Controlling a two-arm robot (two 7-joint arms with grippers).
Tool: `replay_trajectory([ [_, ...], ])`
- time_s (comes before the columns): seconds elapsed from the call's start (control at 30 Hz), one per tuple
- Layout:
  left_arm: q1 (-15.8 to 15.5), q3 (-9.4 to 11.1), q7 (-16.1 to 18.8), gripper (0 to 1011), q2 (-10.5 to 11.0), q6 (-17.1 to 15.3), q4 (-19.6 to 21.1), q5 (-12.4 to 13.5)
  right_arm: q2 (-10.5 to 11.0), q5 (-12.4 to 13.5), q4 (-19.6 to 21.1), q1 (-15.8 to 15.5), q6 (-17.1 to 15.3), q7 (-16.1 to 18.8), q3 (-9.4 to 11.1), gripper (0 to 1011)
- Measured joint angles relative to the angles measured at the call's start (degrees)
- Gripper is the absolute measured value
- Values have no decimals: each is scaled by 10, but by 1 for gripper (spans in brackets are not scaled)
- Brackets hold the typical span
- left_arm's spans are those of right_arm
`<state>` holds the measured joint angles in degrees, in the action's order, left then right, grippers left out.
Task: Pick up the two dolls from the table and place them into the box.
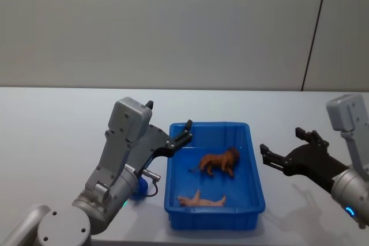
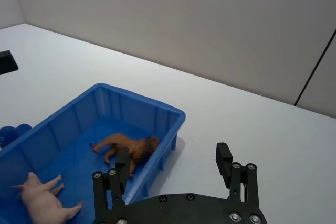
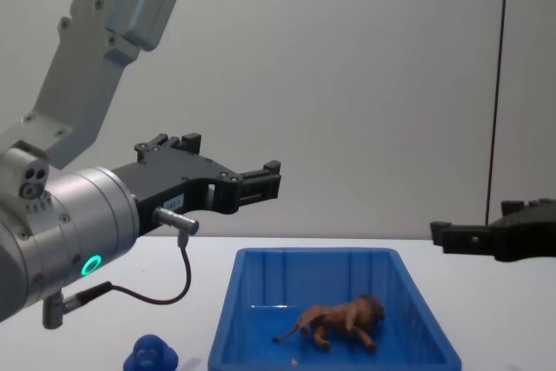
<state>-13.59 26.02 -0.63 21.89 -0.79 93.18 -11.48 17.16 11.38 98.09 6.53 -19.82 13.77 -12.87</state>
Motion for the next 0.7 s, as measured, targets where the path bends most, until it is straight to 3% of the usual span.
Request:
replay_trajectory([
  [0.33,4,0,1,1002,2,-6,5,1,10,4,-8,-1,10,5,9,1001],
  [0.7,37,-2,30,1002,24,-51,51,-6,15,6,-12,-1,15,7,13,1001],
])
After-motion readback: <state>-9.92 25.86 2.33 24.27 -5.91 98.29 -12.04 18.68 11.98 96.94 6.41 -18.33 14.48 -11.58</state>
